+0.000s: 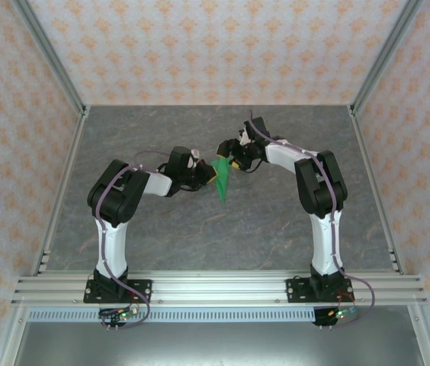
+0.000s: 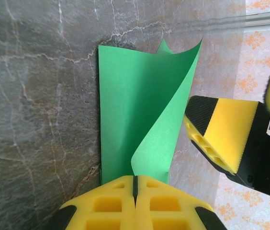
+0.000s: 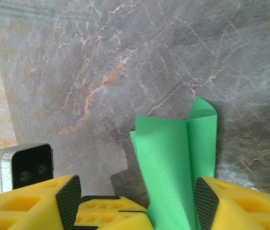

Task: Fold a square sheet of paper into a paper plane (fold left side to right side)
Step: Fold the wing for the fifth time at the center of the table.

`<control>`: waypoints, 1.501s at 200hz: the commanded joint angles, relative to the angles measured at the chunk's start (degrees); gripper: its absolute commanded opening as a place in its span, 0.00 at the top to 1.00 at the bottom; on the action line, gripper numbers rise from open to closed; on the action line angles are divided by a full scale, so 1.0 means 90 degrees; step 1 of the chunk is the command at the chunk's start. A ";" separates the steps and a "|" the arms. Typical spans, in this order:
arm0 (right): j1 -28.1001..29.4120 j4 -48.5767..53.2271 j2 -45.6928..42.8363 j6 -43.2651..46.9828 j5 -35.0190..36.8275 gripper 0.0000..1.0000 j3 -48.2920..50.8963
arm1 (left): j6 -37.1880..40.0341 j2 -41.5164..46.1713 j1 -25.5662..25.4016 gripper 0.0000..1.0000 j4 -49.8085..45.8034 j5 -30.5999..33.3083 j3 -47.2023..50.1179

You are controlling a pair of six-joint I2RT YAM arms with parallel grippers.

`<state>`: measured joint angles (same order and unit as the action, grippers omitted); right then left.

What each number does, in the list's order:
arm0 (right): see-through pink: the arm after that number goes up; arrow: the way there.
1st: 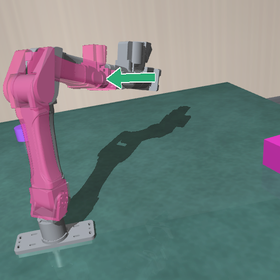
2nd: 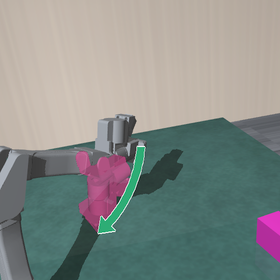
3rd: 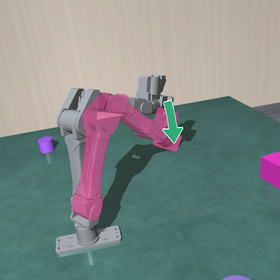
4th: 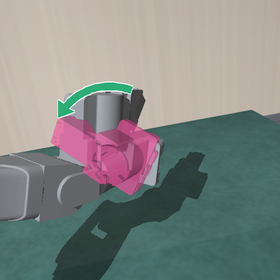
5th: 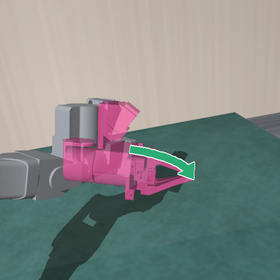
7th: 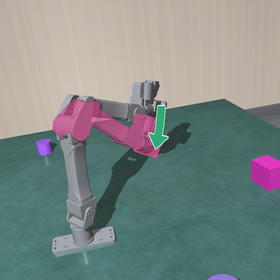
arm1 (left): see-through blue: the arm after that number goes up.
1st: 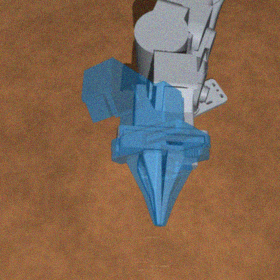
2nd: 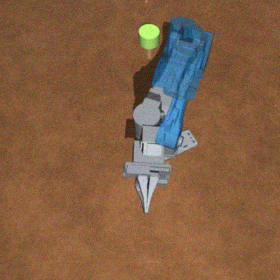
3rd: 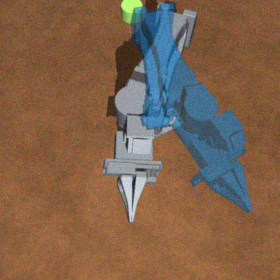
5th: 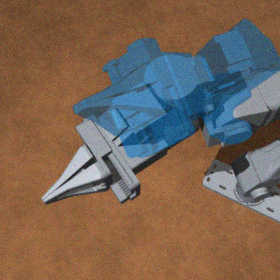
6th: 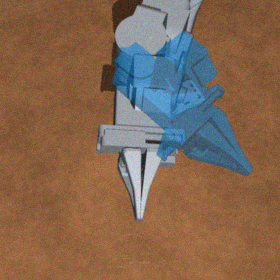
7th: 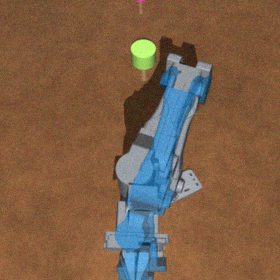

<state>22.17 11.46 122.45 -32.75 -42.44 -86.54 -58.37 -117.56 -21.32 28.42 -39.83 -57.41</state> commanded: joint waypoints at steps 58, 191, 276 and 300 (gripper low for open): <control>0.0101 0.0353 0.0437 0.0128 0.0046 0.33 -0.0497 | 0.0184 0.0042 0.0028 1.00 -0.0110 0.0092 -0.0174; 0.0144 0.1246 0.0738 0.0710 0.0355 0.33 -0.0618 | 0.0770 -0.0021 0.0074 1.00 -0.0854 0.0231 -0.0579; 0.0144 0.1285 0.0720 0.0760 0.0352 0.33 -0.0590 | 0.0904 -0.0188 0.0099 1.00 -0.0995 0.0330 -0.0742; 0.0151 0.1285 0.0710 0.0774 0.0350 0.33 -0.0590 | 0.0901 -0.0253 0.0100 1.00 -0.0974 0.0305 -0.0718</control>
<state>23.14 18.22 126.89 -26.85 -41.15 -91.74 -51.90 -118.06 -21.21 20.27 -38.52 -62.85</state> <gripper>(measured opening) 0.674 0.057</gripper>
